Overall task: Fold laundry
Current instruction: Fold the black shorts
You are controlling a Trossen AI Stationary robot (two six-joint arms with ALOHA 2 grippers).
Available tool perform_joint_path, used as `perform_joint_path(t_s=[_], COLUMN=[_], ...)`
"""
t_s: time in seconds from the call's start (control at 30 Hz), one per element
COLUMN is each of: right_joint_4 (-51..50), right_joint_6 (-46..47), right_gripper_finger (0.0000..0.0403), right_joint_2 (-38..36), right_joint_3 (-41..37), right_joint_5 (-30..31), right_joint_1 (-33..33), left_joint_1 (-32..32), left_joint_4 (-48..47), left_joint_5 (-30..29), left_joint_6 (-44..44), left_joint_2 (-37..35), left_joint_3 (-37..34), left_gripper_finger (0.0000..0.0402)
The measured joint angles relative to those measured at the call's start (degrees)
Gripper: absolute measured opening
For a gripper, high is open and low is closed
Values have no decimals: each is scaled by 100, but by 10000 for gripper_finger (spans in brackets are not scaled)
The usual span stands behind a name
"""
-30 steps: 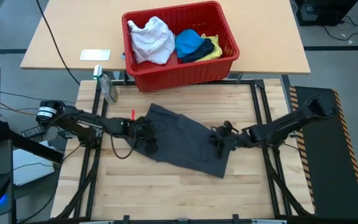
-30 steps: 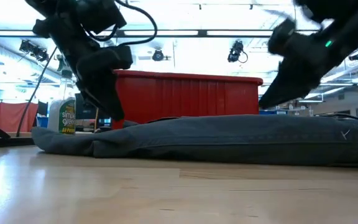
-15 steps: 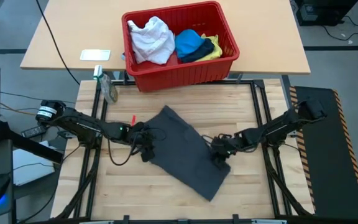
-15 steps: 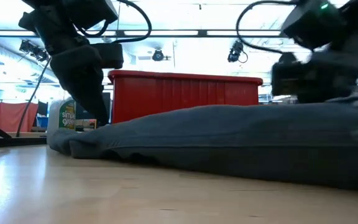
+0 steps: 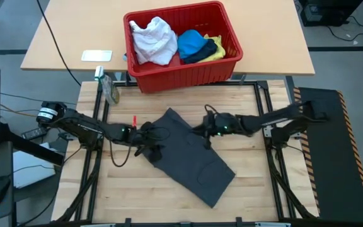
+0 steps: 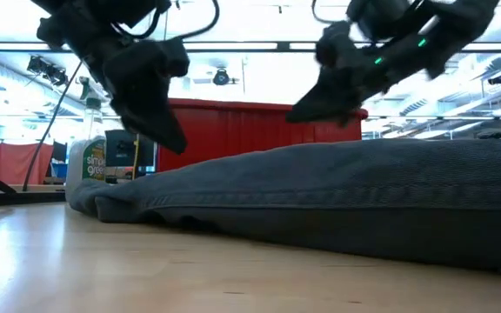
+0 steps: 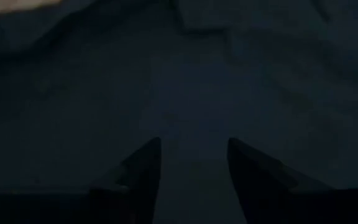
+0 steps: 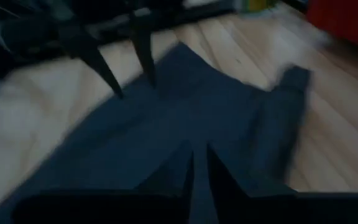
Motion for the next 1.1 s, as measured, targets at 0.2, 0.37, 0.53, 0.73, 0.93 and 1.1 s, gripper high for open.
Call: perform_joint_path(t_s=[0.2,0.37,0.53,0.73,0.93,1.1], right_joint_4=[572,293,-831,-2250,-2764,-3072], right_joint_6=[-231,-265,36,416,401,418], right_gripper_finger=[32,12,6,13,21,52], right_joint_2=[1487,2223,1947,830,-191,-690], right_joint_3=[476,772,745,699,699,577], right_joint_5=[-181,733,1346,1104,1416,1628], right_joint_1=[-289,-359,-354,142,576,525], left_joint_1=[-139,-299,-542,-731,-746,-851], left_joint_4=[243,216,-292,-973,-974,-1281], left_joint_5=[1,-11,-7,-203,-756,-934], left_joint_6=[19,-205,-564,-1137,-1894,-2601], left_joint_2=[35,235,475,553,509,474], left_joint_3=[2,2,2,0,2,2], left_gripper_finger=[187,187,187,187,188,188])
